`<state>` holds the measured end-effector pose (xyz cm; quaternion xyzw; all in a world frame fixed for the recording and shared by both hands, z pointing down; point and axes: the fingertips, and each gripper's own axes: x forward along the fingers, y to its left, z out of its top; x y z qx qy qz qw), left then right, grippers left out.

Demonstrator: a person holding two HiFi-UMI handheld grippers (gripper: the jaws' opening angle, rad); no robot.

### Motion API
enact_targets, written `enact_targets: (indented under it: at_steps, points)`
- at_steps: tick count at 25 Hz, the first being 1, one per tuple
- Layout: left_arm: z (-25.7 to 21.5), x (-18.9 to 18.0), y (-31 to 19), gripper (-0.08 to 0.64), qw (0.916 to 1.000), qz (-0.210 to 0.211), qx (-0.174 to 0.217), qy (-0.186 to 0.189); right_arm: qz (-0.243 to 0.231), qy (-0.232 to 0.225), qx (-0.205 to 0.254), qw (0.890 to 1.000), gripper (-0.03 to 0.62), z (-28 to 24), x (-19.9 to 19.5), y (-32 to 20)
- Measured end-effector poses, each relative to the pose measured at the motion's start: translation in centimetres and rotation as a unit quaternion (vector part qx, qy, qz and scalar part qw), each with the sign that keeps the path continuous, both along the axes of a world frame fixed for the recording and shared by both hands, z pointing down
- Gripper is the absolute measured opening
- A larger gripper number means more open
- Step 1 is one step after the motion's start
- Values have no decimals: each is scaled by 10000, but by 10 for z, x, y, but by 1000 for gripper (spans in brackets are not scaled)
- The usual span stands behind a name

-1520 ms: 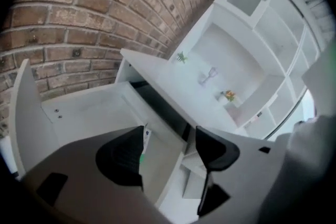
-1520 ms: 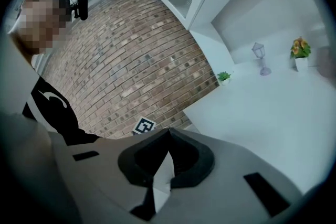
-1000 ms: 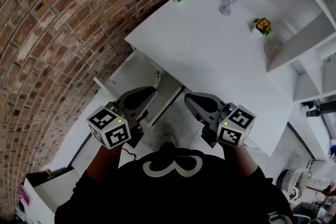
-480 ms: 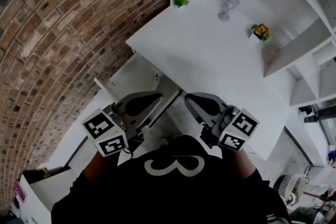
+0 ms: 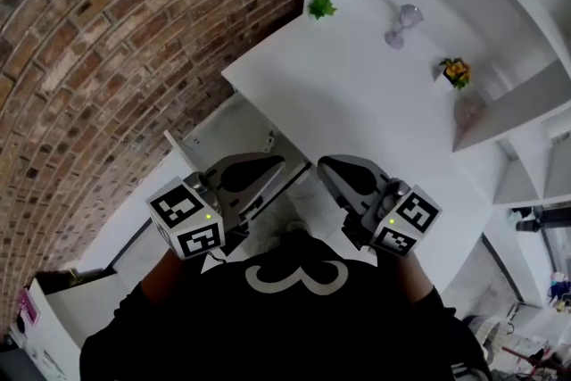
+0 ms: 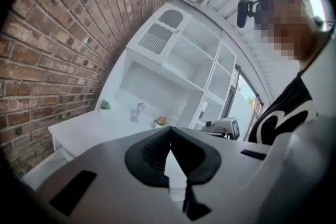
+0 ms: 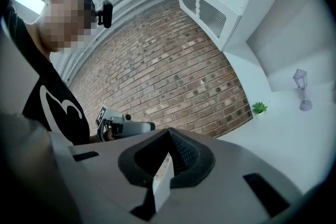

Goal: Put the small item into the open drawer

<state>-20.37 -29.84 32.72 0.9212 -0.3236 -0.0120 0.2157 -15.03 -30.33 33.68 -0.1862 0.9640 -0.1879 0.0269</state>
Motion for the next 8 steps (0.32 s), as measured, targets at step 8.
enact_targets:
  at_steps: [8]
  points:
    - [-13, 1, -19, 3, 9999, -58, 48, 123, -78, 100, 109, 9999, 8, -13, 2, -19]
